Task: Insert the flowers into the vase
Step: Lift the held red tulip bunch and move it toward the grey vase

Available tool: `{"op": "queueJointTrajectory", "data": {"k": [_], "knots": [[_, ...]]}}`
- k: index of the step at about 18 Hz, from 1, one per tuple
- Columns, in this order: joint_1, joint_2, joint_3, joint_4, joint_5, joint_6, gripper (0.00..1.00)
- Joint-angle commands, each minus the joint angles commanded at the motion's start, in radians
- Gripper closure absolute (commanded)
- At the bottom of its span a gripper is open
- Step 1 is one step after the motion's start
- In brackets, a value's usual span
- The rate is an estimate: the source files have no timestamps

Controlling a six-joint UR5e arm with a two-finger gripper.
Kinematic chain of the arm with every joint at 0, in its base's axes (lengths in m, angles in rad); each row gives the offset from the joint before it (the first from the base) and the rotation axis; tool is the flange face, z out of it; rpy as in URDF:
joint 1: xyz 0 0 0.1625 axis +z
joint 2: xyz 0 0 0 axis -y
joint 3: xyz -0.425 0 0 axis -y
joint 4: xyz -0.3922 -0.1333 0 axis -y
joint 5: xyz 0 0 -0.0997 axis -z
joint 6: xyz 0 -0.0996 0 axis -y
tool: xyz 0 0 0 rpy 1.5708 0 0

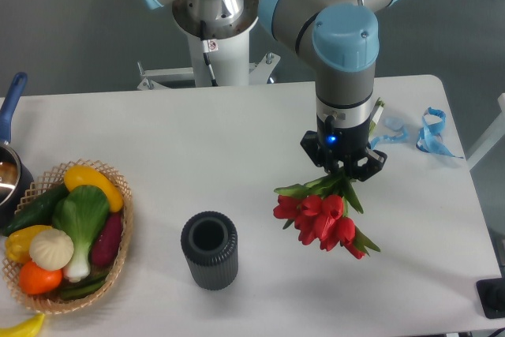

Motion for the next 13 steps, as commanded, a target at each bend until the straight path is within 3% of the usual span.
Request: {"op": "queueJointTrajectory", "data": {"k": [5,9,13], "knots": [[0.0,0.006,0.005,0.011,-0.075,-0.021,1.0],[-0.002,0.011,0.047,0.027,-0.15,-0.125,1.0],[-0.005,0.009,0.035,0.254,-0.342,-0.291,1.0]]}}
